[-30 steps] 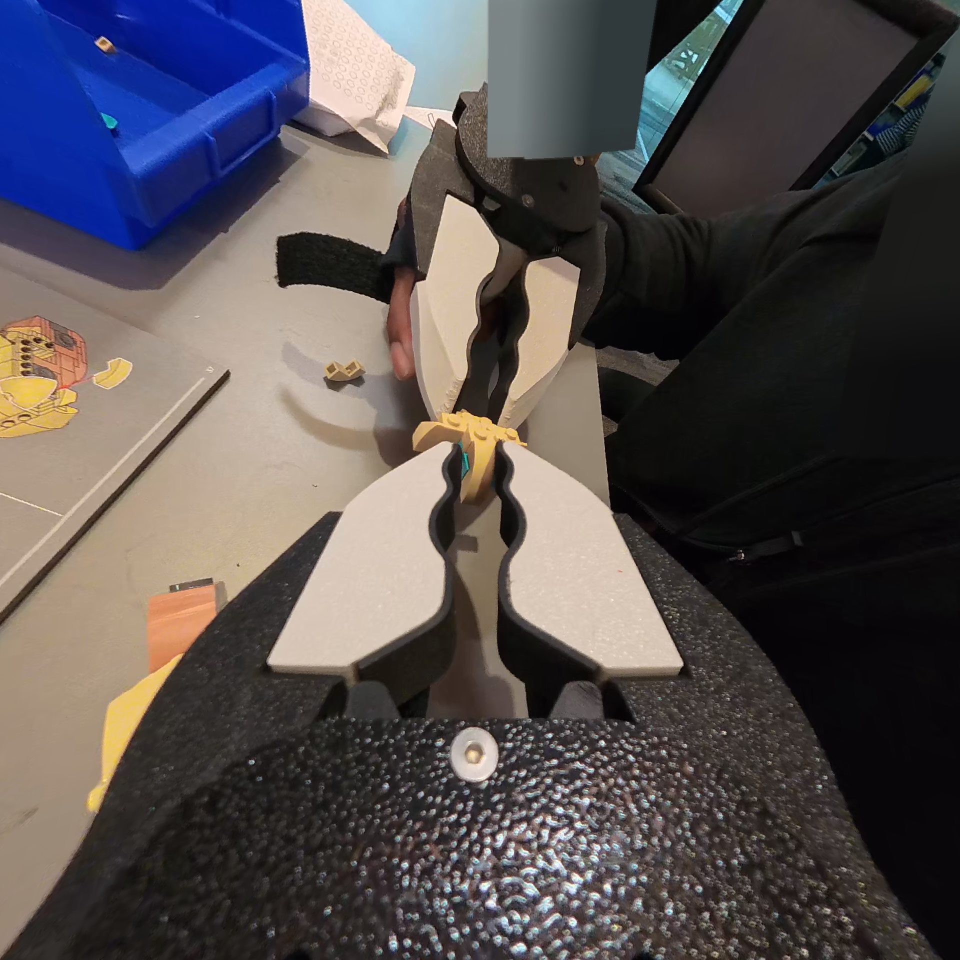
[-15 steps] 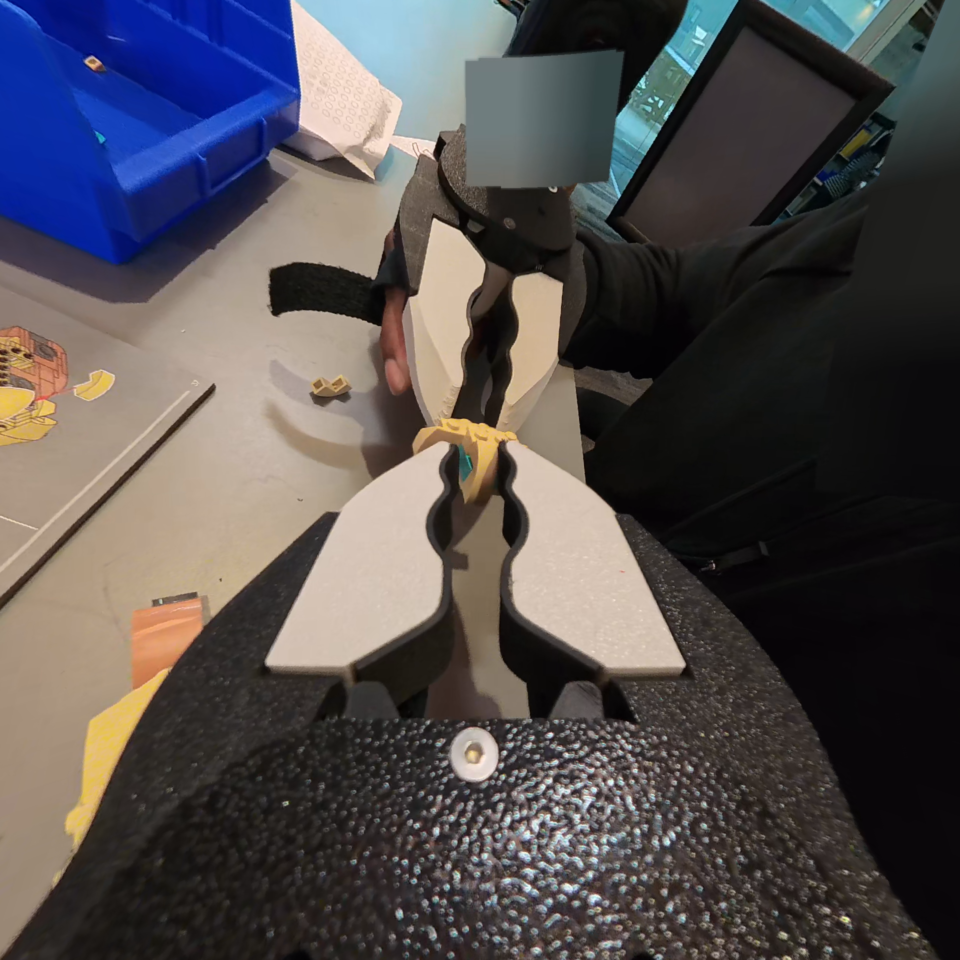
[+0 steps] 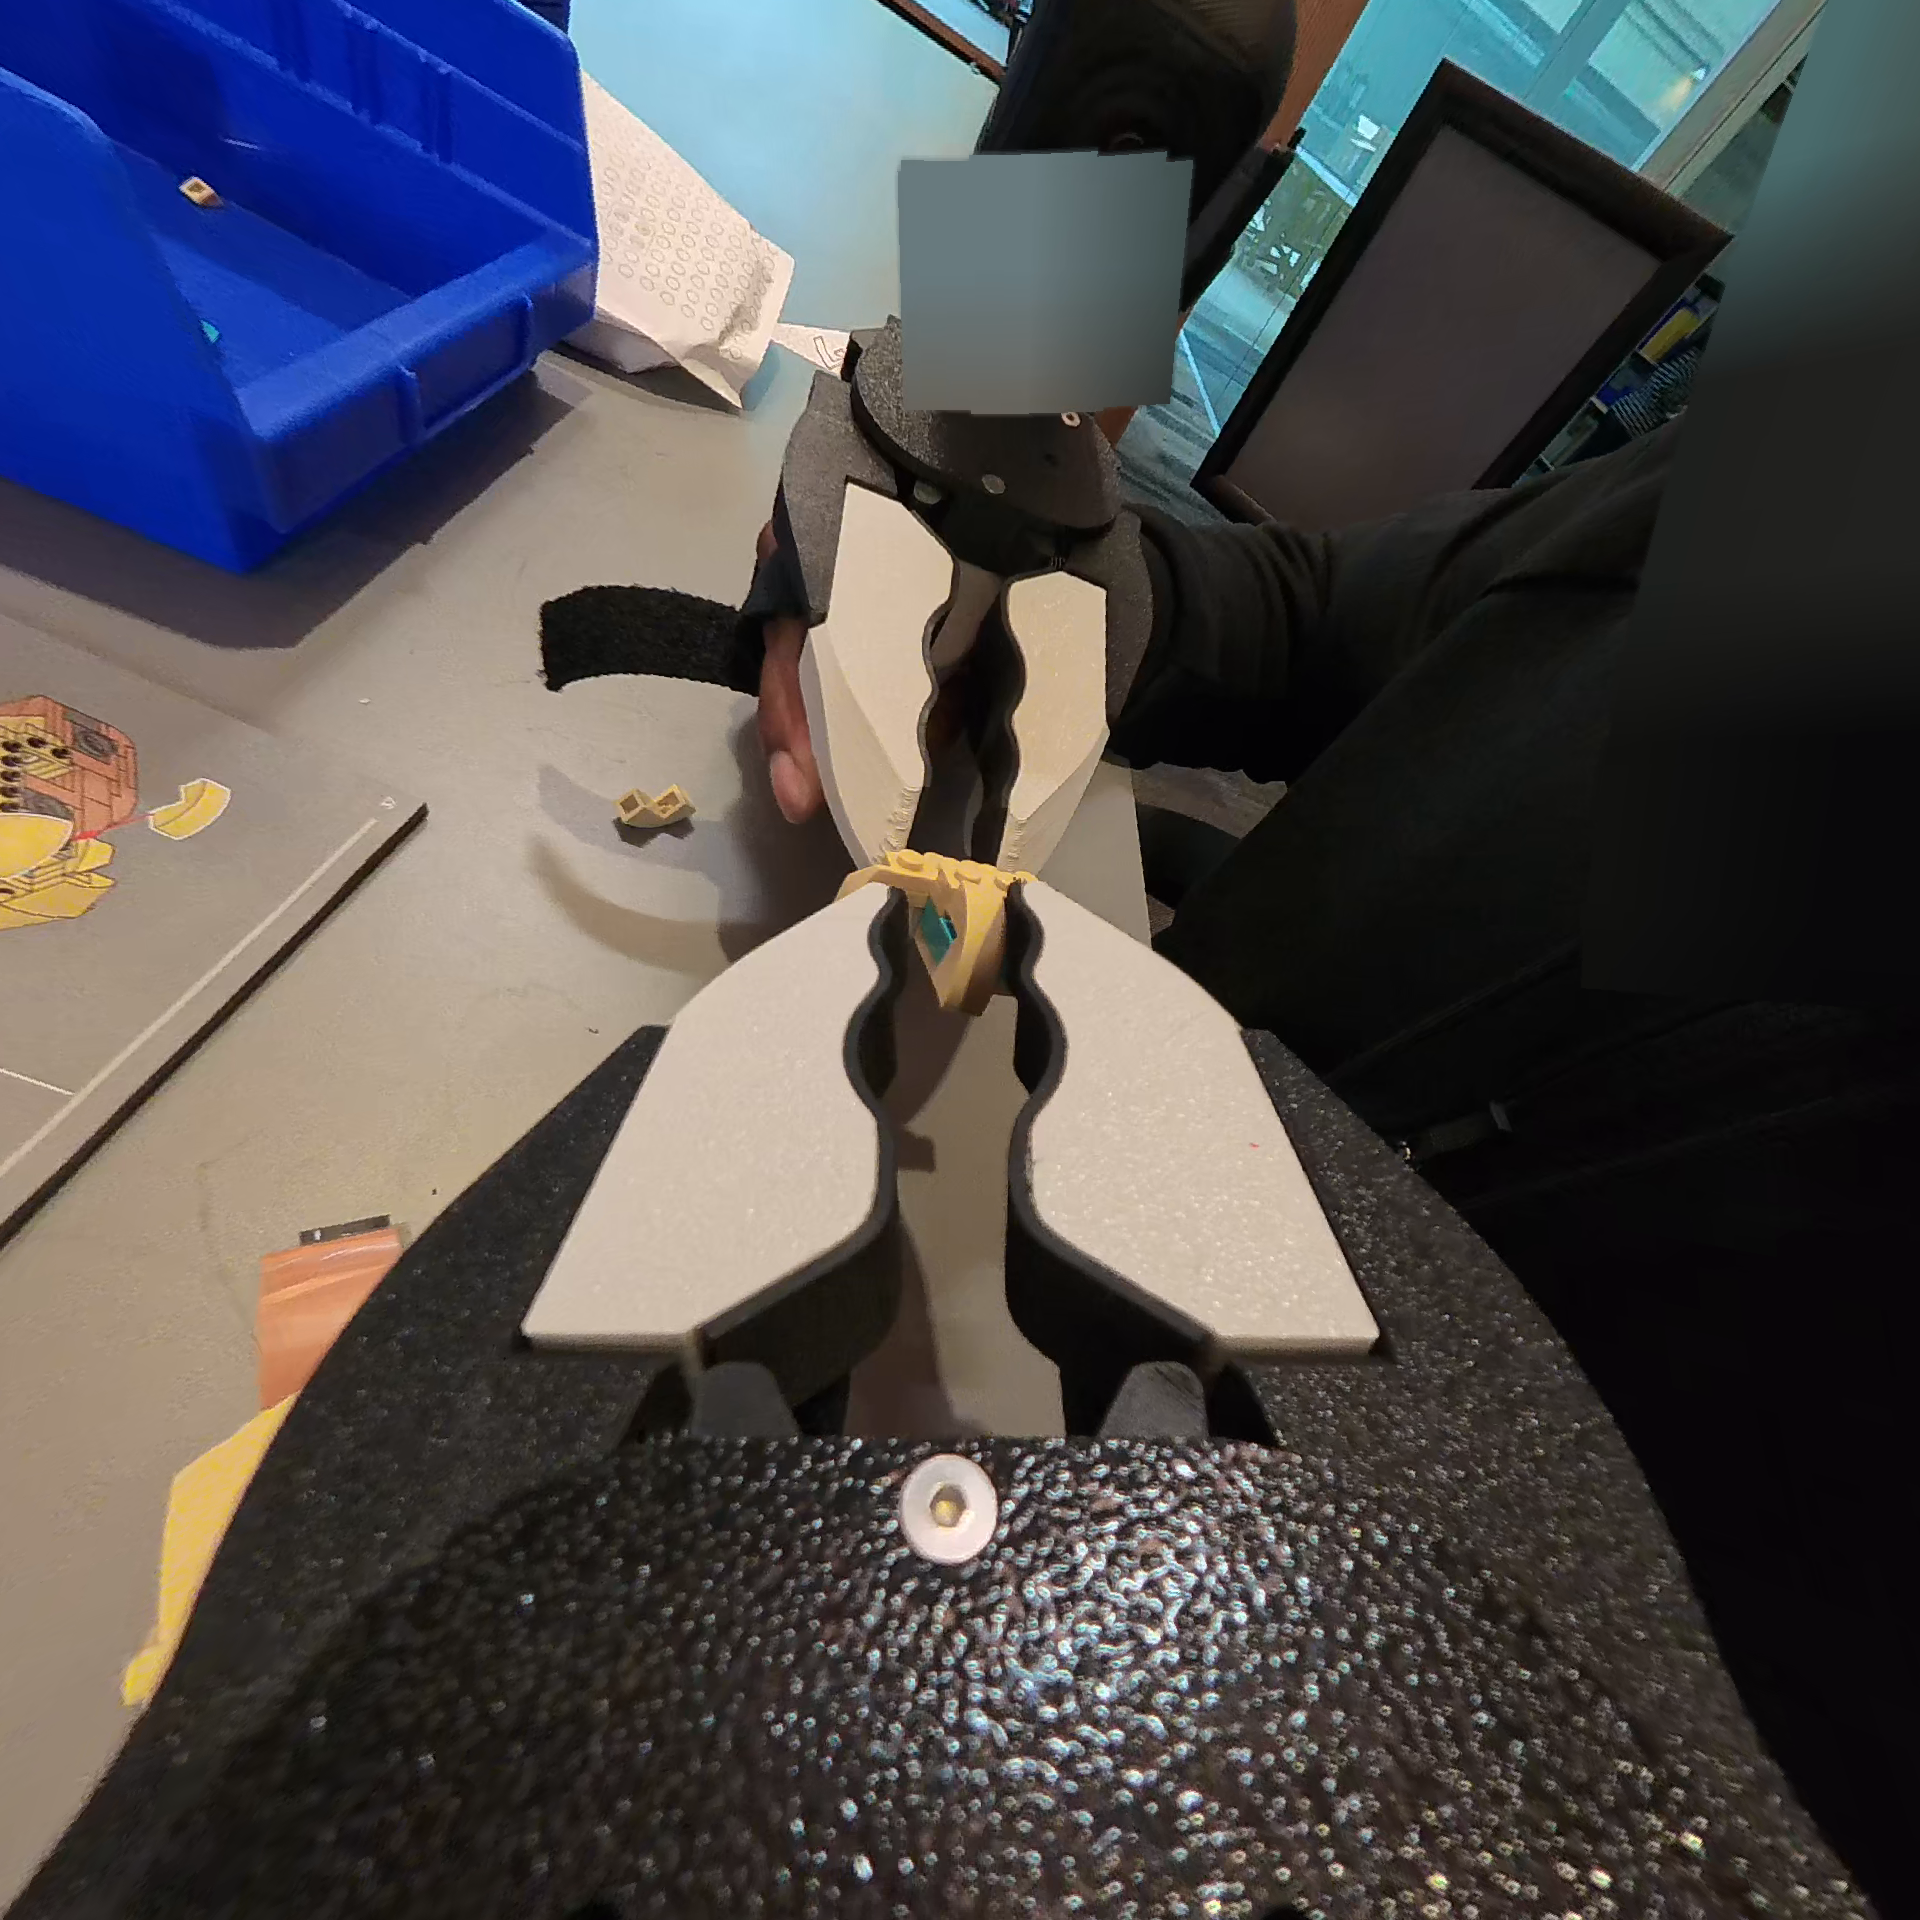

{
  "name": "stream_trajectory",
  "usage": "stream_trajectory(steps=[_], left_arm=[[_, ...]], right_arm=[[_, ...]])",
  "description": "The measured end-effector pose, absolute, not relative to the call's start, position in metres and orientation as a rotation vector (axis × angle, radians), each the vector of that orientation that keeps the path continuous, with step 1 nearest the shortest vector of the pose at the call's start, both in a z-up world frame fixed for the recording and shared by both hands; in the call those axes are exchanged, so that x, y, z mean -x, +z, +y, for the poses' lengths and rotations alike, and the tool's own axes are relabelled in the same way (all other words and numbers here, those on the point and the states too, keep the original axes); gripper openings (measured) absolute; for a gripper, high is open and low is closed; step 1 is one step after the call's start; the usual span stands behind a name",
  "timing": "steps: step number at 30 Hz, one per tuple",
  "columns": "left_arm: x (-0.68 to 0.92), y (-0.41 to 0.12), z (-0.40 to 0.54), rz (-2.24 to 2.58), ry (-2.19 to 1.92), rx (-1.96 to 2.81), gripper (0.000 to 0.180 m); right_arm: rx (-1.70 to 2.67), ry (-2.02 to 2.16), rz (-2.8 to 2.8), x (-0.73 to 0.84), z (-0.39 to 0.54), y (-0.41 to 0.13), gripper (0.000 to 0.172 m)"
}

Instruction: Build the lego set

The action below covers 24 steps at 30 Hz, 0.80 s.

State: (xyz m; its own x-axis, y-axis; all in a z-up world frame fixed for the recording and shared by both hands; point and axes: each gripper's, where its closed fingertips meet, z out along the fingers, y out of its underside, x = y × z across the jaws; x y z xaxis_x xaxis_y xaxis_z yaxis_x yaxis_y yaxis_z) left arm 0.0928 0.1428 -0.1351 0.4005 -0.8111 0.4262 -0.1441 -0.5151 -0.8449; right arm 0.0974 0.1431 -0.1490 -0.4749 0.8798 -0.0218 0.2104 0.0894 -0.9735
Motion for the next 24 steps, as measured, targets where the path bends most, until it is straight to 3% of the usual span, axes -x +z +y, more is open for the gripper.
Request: stream_trajectory(steps=[17, 24], left_arm=[[-0.095, -0.125, 0.142, 0.801, -1.185, 1.848, 0.023], [-0.081, -0.112, 0.146, 0.881, -0.941, 1.734, 0.032]], right_arm=[[1.074, 1.479, -1.723, -0.098, 0.144, -0.143, 0.016], [1.101, 1.595, -1.681, -0.101, 0.145, -0.136, 0.017]])
